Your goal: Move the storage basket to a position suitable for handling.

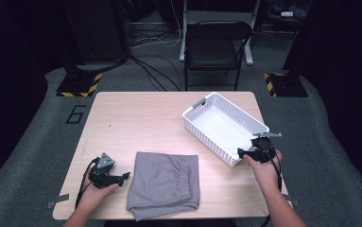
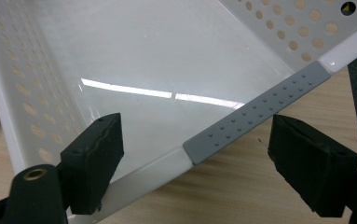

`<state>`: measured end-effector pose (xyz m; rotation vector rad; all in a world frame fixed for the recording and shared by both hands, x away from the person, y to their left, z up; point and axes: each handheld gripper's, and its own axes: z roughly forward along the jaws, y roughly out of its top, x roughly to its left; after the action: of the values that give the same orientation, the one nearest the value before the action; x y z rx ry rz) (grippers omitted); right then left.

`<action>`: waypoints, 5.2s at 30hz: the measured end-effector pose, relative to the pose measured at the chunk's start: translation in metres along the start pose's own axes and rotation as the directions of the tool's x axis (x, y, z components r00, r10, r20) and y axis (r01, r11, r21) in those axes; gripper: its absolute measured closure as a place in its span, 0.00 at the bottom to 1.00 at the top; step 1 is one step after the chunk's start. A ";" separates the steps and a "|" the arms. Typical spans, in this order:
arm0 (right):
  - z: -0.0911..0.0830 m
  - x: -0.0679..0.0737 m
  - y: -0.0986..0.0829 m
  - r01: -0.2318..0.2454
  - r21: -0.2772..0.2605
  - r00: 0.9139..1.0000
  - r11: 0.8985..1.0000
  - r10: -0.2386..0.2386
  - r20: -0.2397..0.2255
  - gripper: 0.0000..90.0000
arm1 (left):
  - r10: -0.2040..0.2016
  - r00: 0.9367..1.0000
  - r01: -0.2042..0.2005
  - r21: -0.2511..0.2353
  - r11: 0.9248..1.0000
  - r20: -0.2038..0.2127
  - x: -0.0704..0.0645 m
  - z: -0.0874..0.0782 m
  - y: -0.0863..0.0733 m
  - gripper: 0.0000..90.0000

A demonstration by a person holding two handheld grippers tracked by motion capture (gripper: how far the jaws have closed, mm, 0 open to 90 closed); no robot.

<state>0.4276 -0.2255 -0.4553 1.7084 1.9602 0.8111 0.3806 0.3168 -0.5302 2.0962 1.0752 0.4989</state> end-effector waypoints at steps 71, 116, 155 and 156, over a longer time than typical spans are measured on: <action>0.068 0.109 0.085 0.245 0.056 0.968 0.968 -0.241 -0.076 0.56 | -0.002 1.000 0.002 0.004 1.000 0.007 -0.002 0.000 0.000 0.16; 0.059 0.122 0.059 0.292 0.087 0.952 0.952 -0.281 -0.117 0.67 | 0.005 1.000 -0.005 0.010 1.000 0.010 -0.002 -0.001 0.001 0.16; -0.022 0.101 0.003 0.280 -0.085 0.933 0.956 -0.292 -0.211 0.52 | -0.131 0.988 0.129 0.026 0.991 0.085 -0.037 -0.020 0.024 0.45; -0.022 0.102 0.000 0.275 -0.081 0.933 0.958 -0.286 -0.217 0.52 | -0.138 0.987 0.136 0.027 0.990 0.085 -0.039 -0.021 0.025 0.46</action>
<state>0.3967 -0.1283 -0.4327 1.3120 2.2482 0.9721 0.3582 0.2838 -0.4984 2.0260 1.1689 0.3283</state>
